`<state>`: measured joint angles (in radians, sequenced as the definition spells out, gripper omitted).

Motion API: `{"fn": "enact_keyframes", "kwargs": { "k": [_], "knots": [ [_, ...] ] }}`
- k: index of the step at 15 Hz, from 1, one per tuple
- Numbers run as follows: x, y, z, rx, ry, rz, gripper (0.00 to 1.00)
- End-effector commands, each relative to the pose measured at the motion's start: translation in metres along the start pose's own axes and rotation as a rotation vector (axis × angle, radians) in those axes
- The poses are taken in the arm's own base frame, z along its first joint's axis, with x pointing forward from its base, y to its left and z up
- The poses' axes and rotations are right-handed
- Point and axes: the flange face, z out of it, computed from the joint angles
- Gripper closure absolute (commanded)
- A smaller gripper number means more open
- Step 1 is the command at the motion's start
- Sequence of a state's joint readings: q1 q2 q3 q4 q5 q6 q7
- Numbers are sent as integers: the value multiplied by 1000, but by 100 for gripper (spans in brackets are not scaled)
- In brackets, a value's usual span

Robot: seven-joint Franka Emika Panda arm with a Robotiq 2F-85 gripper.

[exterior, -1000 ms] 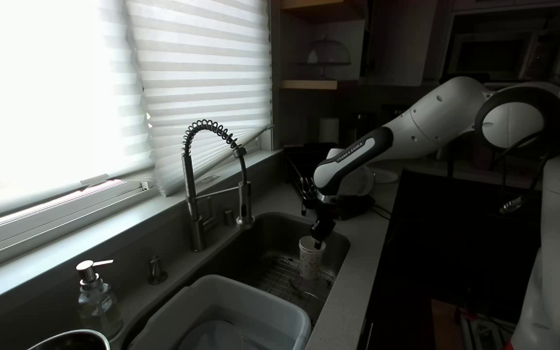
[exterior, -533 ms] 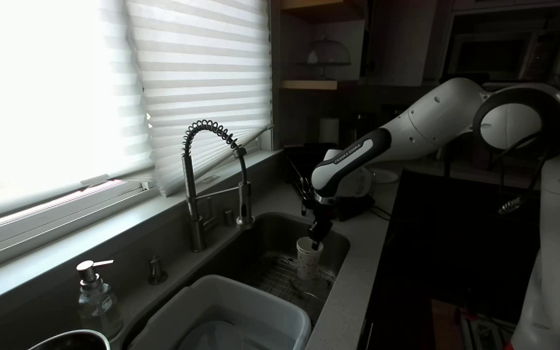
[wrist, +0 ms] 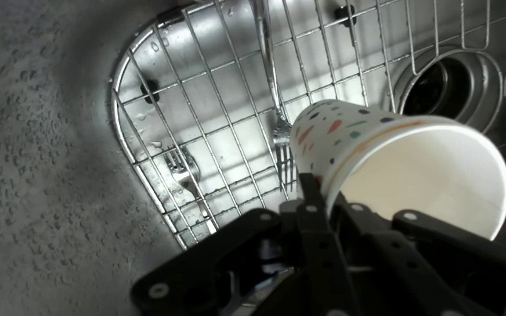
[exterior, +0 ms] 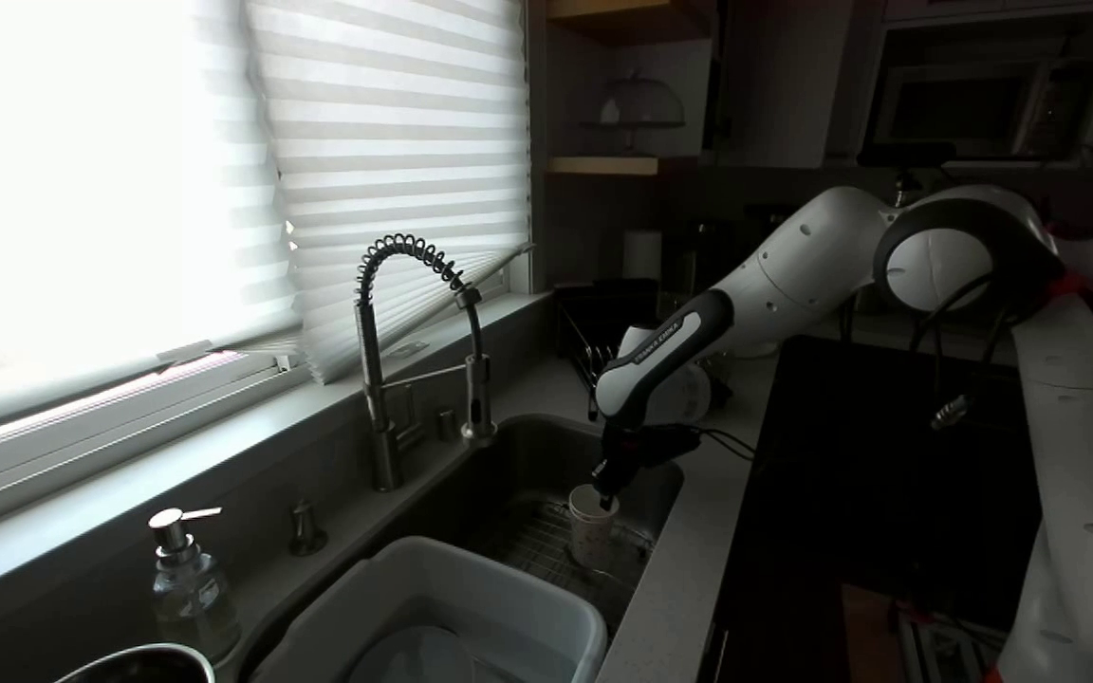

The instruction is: Stack the cups and put them in the sink

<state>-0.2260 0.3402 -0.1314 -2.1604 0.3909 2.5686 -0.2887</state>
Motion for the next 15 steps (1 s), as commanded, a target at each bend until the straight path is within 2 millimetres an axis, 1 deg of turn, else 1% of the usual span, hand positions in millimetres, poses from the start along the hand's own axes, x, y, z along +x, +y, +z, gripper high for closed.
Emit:
{"fn": "enact_keyframes", "kwargs": {
  "k": [1,5,6,7,8,12,14,15],
  "knots": [
    [1,9,23,-24,-11,93,99],
    [-3,17,33,-49,-13,143,99],
    [-3,19,35,-55,-14,155,70],
    [-4,20,36,-58,-16,165,68],
    [-4,21,37,-62,-18,170,63],
    [-2,22,30,-61,-8,185,32],
    [1,20,22,-60,9,182,18],
    [2,18,17,-63,12,178,10]
  ]
}}
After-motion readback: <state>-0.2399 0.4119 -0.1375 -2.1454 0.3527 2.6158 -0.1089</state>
